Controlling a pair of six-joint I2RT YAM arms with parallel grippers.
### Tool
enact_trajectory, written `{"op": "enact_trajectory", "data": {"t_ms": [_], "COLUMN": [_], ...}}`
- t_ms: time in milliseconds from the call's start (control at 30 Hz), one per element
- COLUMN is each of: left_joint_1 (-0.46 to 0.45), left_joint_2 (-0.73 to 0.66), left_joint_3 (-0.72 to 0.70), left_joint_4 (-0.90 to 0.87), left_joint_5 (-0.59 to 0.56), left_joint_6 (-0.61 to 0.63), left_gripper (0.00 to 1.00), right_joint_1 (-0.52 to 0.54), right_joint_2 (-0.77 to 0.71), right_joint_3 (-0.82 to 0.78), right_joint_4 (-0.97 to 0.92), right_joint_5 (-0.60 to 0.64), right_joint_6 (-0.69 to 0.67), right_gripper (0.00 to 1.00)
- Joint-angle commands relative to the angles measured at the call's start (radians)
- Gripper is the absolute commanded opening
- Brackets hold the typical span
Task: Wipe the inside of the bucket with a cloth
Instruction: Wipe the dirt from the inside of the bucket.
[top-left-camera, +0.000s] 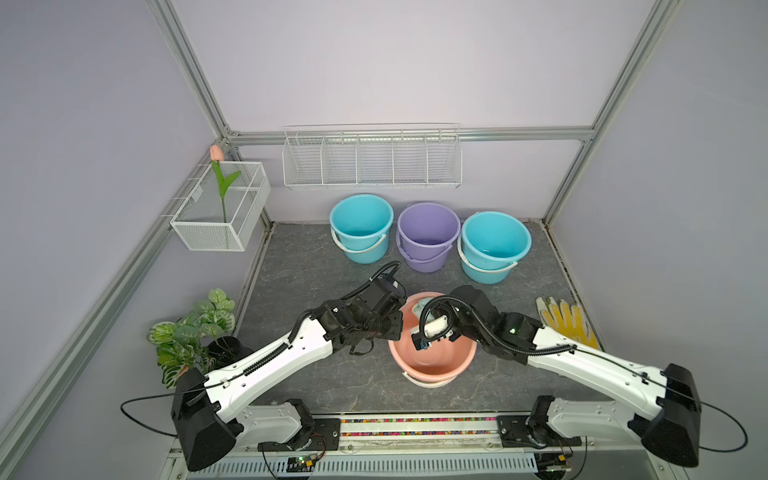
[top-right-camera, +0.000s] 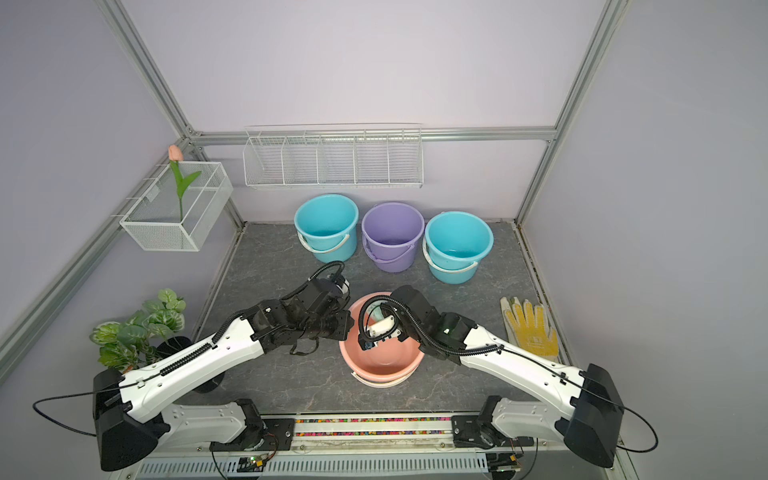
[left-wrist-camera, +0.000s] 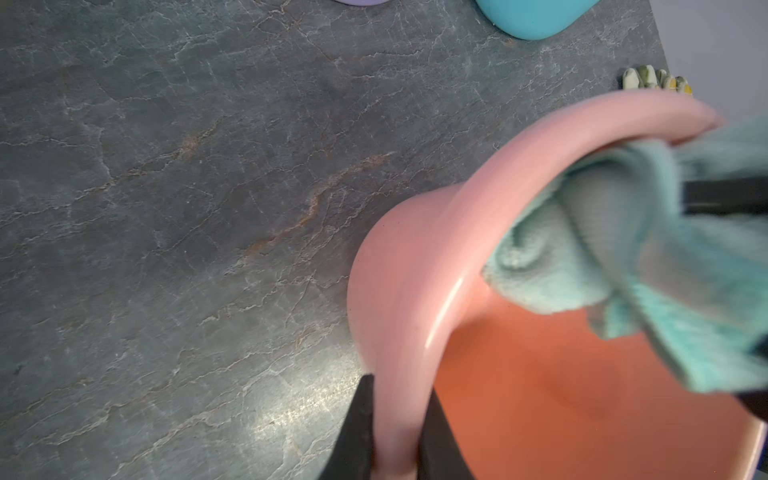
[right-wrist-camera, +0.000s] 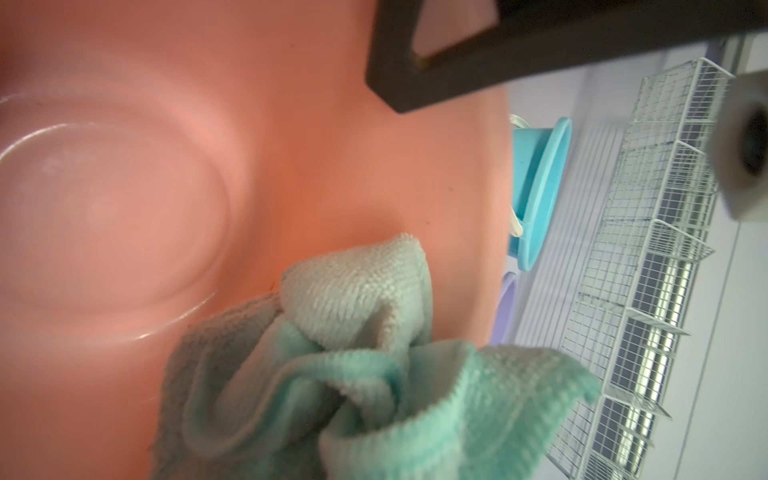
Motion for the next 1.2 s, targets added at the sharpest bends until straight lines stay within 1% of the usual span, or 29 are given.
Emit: {"op": "enact_trajectory", "data": {"t_ms": [0,100,267,500,633,933,1167], "left_joint_1": [-0.002,-0.002,-0.002,-0.002,-0.002,-0.002,-0.002], "left_joint_2": [-0.01,-0.013,-0.021,-0.022,-0.028,-0.032,-0.038], "left_joint_3": [0.015,0.015,0.007,0.007,0.007,0.01,0.004], "left_joint_4": [-0.012,-0.014,-0.017,-0.008,-0.015,-0.017,-0.018], "left_joint_5": [-0.008,-0.004,-0.005,0.005,0.007,0.012,0.019], "left_joint_6": [-0.003,-0.005,-0.005,-0.005,-0.005,0.01,0.01], "left_gripper": [0.0,0.0,0.0,0.0,0.0,0.0,0.0], "right_joint_1": [0.01,0.027,0.058,0.07,0.068,0.061,0.045], "right_joint_2": [-0.022,-0.019,0.022,0.138,0.2,0.347,0.465], "right_joint_3": [0.053,0.102,0.172,0.191,0.187,0.14,0.091], "right_joint_4": [-0.147,-0.226,-0.368,-0.412,-0.401,-0.309,-0.202], "right_joint_5": [0.105,0.165,0.204,0.24,0.227,0.139,0.054], "right_joint_6": [0.005,0.016,0.058,0.063,0.066,0.114,0.173], "right_gripper": [0.07,0.07,0.07,0.07,0.07,0.07,0.07]}}
